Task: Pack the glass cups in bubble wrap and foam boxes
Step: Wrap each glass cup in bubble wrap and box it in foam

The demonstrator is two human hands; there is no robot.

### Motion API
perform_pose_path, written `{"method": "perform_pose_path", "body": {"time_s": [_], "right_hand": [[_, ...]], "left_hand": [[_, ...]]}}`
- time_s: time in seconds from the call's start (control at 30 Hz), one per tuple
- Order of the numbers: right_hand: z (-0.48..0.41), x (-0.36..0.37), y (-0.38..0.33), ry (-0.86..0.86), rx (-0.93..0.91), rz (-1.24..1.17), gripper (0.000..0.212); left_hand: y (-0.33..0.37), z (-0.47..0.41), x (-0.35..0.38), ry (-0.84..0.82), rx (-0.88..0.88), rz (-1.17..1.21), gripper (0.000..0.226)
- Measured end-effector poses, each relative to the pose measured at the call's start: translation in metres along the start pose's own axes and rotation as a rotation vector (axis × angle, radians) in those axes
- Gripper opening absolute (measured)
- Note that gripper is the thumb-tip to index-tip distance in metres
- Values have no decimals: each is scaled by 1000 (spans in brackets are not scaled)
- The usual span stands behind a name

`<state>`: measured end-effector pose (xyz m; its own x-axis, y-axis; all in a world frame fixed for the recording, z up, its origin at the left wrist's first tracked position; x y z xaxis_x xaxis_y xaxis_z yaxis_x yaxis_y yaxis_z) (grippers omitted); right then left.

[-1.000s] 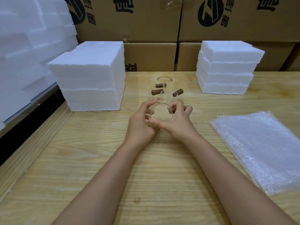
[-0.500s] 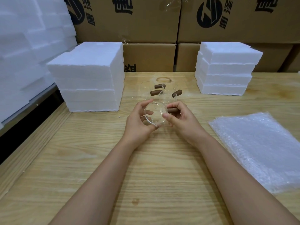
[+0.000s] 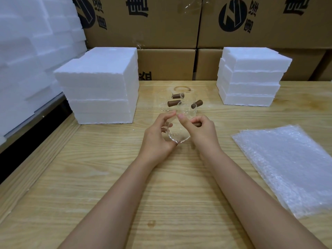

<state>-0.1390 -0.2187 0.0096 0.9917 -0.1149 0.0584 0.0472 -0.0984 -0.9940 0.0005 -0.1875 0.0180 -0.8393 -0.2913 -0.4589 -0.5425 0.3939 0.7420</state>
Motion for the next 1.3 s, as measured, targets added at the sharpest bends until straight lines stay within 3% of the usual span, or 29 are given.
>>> {"method": "perform_pose_path", "body": {"time_s": [0.27,0.4,0.63,0.77,0.9,1.03,1.17,1.3], "right_hand": [[9,14,-1,-69,-85,260,73],[9,15,-2,-155,-170,301,75],[9,8,-9,-294,-231,139,50],[6,-3,-15,-358,-207,-87,24],[0,-12,-17,-265,-193,-200,16],[-2,-18,-19,-114,-203,-303,14],[-4,-26,-18,33,-166,-424,11],[-5,-26,-12,76,-84,-431,14]], "left_hand": [[-8,1,0,9,-62,-9,71],[-15,-1,0,14,-141,78,69],[-23,-3,-1,-28,-259,262,68],[-21,-3,-2,-59,-253,354,70],[-13,-2,-2,-82,-222,361,69],[-9,0,-1,-123,-140,341,105],[-7,2,4,-153,-34,113,127],[0,0,6,-94,112,-122,124]]}}
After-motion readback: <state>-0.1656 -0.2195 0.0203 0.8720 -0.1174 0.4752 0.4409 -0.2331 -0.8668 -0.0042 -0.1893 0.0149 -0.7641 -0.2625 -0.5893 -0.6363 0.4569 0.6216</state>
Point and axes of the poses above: each hand's wrist, its own z-axis away from the middle knuckle, its own x-axis out of the palm, y = z × x, the point moved 6 cm from there along -z, towards the middle knuckle, and after that the axes turned 9 degrees about -z, right-handed, at the moved point
